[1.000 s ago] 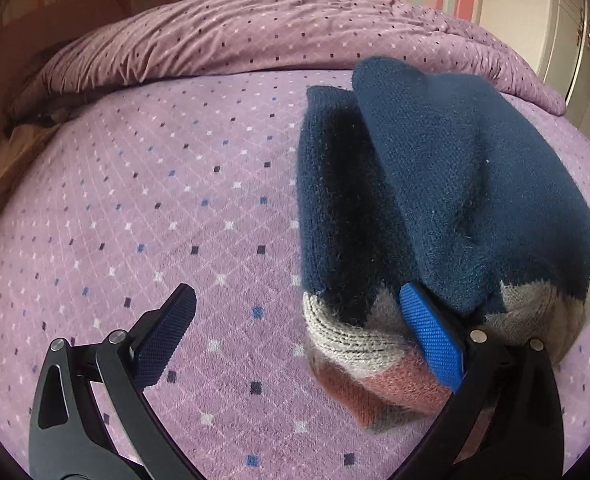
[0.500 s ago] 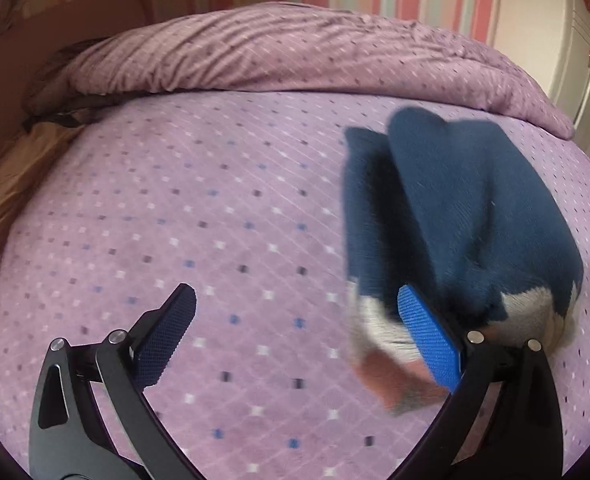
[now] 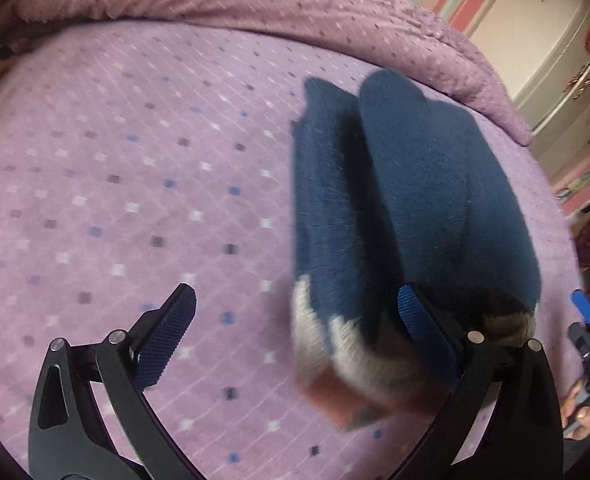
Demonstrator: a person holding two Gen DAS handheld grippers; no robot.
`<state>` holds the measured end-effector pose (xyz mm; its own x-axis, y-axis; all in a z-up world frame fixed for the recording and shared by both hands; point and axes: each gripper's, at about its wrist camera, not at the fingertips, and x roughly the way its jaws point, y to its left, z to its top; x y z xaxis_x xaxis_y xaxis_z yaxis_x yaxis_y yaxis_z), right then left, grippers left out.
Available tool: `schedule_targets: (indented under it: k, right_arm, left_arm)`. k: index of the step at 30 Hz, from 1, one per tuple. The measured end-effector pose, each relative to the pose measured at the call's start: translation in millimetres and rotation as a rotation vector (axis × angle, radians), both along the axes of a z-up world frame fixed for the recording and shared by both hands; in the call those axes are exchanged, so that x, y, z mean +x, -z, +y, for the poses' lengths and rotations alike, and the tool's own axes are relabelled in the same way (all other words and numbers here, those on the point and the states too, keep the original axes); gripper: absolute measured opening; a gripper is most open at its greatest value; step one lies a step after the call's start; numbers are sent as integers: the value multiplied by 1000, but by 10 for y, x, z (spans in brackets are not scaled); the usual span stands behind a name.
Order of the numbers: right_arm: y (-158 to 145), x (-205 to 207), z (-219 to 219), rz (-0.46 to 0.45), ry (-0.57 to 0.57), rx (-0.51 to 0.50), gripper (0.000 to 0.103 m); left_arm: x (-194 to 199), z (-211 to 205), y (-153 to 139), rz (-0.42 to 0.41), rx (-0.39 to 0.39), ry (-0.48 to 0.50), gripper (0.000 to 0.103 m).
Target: Fold small clothes
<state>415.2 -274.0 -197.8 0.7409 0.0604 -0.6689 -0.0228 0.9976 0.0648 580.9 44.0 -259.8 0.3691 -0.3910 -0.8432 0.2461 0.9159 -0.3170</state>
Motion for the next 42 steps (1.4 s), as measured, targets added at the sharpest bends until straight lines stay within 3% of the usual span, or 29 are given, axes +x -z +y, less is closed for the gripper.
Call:
schedule_targets:
  k: [14,18,24,26,30,37,42]
  right_arm:
    - [156,207,-101,20,33,28,83]
    - [269,338,-160,50,37,81,83]
    - [412,634,-257,78,45,205,83]
    - [424,693,-283,68,55,232,99]
    - [476,812,-365,63,60,283,101]
    - [888,1016,-671,155,78,589,101]
    - [1059,1100,-679,172,54,689,101]
  left_arm:
    - [242,-50,394,71,-169,11,100]
    - [292,-84,435,70,-173,25,100]
    - [291,-137,436,94,-179,37,100]
    - [329,-221,424,113,-193,53,100]
    - [333,-268,438,110,-199,67,100]
    - [324,-257,445,109,-189,81,100]
    - [326,-292,446,114,-179,92,100]
